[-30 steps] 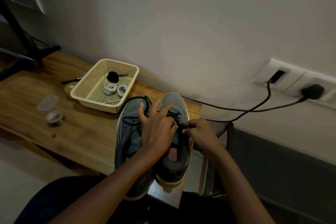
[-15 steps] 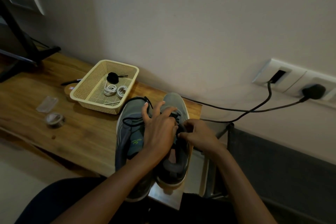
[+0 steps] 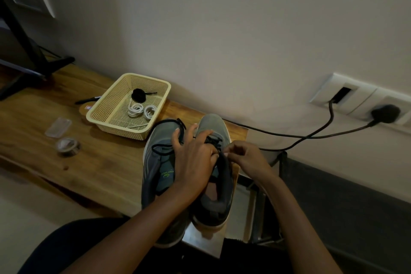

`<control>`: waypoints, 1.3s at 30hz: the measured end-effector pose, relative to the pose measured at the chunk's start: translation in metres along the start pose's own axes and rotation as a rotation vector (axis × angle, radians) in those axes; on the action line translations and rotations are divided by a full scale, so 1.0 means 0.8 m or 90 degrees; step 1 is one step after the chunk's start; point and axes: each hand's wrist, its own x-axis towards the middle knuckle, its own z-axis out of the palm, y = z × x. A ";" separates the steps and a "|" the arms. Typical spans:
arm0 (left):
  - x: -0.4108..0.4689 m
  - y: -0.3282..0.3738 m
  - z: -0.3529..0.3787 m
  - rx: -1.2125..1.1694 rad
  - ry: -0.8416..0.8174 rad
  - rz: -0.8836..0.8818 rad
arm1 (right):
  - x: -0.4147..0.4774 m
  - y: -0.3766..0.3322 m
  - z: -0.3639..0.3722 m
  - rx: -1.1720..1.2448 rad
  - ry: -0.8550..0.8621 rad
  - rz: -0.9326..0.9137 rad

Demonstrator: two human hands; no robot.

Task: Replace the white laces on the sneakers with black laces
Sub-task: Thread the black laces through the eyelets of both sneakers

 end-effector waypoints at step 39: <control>0.004 -0.011 0.003 0.055 -0.007 0.074 | 0.005 0.014 -0.023 -0.177 0.148 -0.045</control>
